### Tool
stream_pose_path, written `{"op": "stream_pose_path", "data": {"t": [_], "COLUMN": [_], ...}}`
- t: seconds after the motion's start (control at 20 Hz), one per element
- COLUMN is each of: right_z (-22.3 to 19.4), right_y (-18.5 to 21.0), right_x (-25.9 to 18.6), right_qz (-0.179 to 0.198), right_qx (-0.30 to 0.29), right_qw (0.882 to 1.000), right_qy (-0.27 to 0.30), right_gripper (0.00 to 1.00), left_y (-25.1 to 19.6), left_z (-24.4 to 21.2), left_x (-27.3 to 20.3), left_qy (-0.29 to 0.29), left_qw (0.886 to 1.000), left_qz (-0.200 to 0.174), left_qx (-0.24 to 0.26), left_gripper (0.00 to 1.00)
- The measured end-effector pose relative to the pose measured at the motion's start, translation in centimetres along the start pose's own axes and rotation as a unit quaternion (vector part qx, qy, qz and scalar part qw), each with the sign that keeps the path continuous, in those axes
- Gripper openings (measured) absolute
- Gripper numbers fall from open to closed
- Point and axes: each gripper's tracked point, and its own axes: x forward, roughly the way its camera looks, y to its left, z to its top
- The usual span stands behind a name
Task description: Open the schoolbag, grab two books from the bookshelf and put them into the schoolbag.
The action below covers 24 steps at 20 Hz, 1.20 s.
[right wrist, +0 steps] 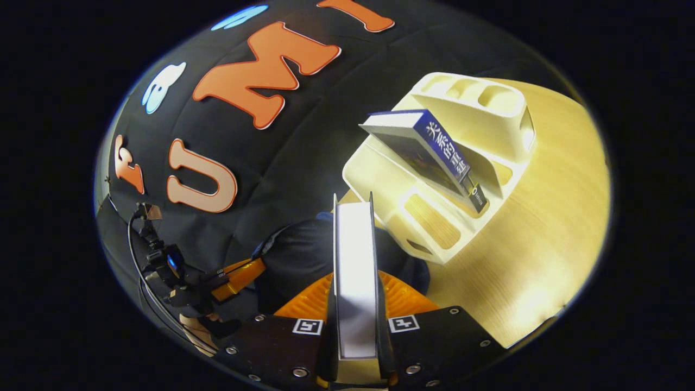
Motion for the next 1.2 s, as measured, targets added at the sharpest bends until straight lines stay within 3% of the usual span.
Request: {"op": "stream_pose_path", "data": {"t": [0.35, 0.75, 1.2], "right_z": [-3.8, -3.8, -4.3], "right_y": [0.4, 2.5, 4.8], "right_x": [6.0, 10.5, 13.1], "right_qz": [-0.012, -0.033, -0.004], "right_qx": [0.015, 0.058, 0.075], "right_qw": [1.0, 0.997, 0.996], "right_qy": [0.016, -0.033, -0.042], "right_gripper": [0.29, 0.29, 0.29], "left_y": [-0.8, -2.4, -4.0], "left_z": [-0.7, 0.0, 0.0], "left_x": [0.5, 0.5, 0.5], "left_qy": [0.009, 0.002, -0.004], "left_qw": [1.0, 0.999, 0.997], "left_qz": [-0.015, -0.041, -0.07], "left_qx": [0.008, 0.024, 0.021], "left_gripper": [0.0, 0.0, 0.0]}}
